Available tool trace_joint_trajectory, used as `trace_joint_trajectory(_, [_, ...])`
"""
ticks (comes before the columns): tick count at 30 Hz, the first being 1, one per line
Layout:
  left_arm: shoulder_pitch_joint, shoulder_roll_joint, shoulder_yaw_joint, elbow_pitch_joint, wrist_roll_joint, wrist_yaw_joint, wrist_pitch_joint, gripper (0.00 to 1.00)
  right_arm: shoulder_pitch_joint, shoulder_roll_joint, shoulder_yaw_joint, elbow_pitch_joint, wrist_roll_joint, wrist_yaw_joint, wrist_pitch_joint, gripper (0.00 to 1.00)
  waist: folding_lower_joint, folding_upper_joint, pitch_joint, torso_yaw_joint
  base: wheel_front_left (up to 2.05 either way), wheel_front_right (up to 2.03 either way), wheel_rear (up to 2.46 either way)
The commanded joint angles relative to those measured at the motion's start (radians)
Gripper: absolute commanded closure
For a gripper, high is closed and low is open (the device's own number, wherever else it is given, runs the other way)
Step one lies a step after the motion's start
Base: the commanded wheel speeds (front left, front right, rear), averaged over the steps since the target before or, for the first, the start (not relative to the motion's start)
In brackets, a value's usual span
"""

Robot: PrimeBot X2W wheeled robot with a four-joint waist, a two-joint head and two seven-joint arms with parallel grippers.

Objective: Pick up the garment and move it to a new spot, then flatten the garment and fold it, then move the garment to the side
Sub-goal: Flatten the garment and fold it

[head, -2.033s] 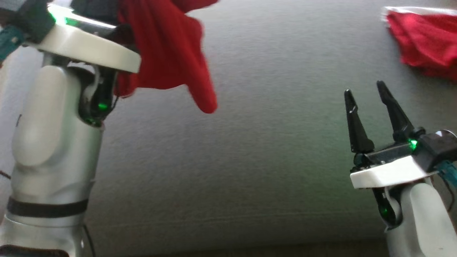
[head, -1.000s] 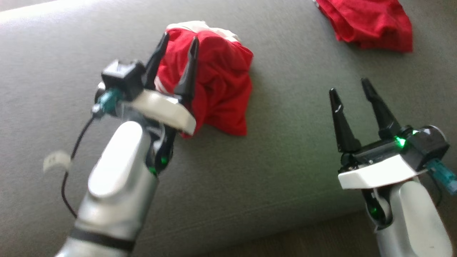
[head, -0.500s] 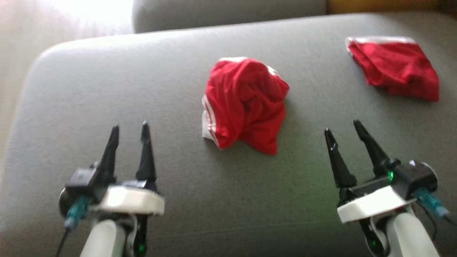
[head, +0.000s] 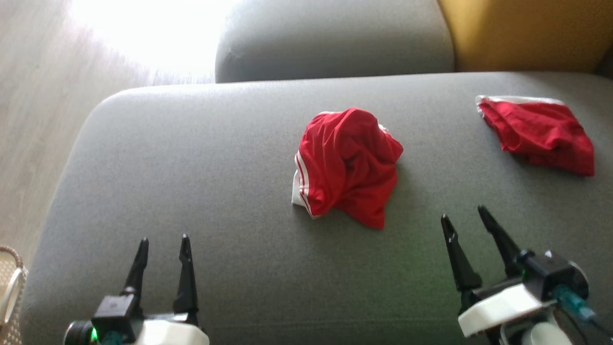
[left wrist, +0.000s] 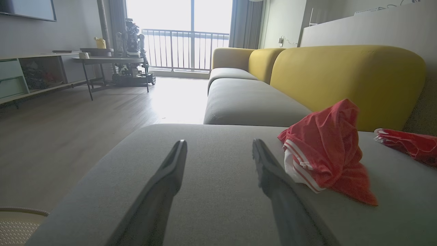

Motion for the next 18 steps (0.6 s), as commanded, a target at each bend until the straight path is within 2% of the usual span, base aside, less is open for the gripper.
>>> trace_joint_trajectory(1, [-0.035,-0.001,0.029,-0.036,0.008,0.005,-0.005,0.00,-0.022,0.001,0.024,-0.027,0.004,0.000,-0.009,0.00,0.0001,-0.0001,-0.006,0.001,0.00,0.00,0.00])
trace_joint_trajectory(18, [0.000,-0.003,0.049,-0.047,0.014,0.024,-0.005,0.00,-0.012,0.001,0.040,-0.001,0.016,0.000,-0.009,0.00,0.0001,-0.0001,-0.015,-0.023,0.00,0.00,0.00])
